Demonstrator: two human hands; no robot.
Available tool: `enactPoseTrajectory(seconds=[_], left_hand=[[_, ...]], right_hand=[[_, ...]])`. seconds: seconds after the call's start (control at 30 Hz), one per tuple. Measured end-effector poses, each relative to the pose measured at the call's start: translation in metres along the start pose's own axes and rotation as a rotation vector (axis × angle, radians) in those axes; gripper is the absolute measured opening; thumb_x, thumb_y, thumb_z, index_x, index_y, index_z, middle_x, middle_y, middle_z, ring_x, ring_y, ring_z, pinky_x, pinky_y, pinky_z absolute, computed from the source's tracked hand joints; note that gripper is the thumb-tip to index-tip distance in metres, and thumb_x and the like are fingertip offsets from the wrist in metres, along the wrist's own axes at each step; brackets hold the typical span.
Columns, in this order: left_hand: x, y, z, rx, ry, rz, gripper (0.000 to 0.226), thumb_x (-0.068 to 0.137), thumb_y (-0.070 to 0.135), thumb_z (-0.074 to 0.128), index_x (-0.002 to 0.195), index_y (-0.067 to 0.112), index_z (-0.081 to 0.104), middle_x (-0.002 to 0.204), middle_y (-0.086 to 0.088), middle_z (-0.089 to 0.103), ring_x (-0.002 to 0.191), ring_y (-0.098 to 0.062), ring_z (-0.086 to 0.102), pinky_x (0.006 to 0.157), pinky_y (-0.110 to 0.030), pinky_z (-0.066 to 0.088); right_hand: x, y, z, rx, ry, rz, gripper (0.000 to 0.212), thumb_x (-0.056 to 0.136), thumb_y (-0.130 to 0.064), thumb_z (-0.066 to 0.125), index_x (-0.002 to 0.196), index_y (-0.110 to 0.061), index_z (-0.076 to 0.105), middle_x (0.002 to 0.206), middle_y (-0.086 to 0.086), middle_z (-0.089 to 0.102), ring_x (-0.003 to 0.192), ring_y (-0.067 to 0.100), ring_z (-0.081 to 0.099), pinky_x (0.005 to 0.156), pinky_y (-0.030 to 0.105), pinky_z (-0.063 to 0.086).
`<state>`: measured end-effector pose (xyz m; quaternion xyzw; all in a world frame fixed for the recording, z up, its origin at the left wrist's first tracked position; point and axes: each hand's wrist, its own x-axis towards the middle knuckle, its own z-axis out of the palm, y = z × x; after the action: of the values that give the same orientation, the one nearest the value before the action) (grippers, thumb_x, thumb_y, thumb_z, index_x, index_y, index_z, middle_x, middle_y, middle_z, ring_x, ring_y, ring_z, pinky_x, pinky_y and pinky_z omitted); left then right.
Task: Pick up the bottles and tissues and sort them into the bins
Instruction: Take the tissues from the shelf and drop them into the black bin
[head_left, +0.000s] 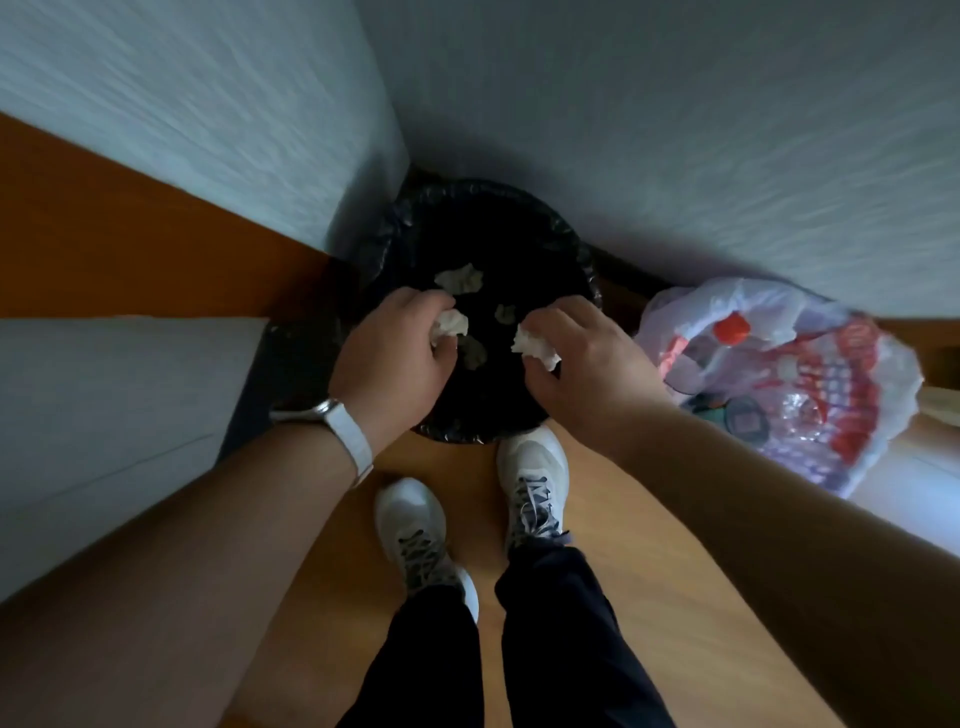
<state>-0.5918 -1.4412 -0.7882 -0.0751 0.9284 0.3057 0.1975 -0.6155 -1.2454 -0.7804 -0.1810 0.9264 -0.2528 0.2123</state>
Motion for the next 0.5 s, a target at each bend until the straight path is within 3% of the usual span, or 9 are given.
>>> enactPoseTrajectory(seconds=[0.07,0.23,0.5], left_hand=[[0.014,-0.009,0.013,0.058,-0.020,0.025,0.038,0.092,0.018,0.061,0.129,0.012,0.057,0.121,-0.013,0.058,0.105,-0.031,0.059,0.084,-0.045,0.052],[0.022,-0.022,0.020,0.117,-0.004,0.078,0.037,0.091,0.020,0.061,0.128,0.016,0.058,0.122,-0.010,0.057,0.104,-0.031,0.058,0.078,-0.044,0.052],[-0.027,-0.007,-0.034,0.182,0.011,0.186,0.043,0.091,0.024,0.061,0.133,0.013,0.057,0.134,-0.007,0.055,0.120,-0.028,0.053,0.088,-0.041,0.050]], right_hand=[[0.011,0.010,0.020,-0.015,-0.021,-0.037,0.029,0.082,-0.010,0.066,0.111,-0.008,0.065,0.108,0.012,0.060,0.089,0.033,0.061,0.065,0.029,0.043],[0.016,0.024,0.038,-0.065,-0.030,-0.083,0.032,0.081,-0.017,0.066,0.112,-0.008,0.065,0.116,0.012,0.060,0.099,0.035,0.060,0.072,0.047,0.055],[-0.013,-0.007,-0.011,-0.184,0.027,0.028,0.035,0.084,-0.029,0.066,0.115,-0.012,0.063,0.116,0.009,0.060,0.105,0.034,0.058,0.083,0.047,0.049]])
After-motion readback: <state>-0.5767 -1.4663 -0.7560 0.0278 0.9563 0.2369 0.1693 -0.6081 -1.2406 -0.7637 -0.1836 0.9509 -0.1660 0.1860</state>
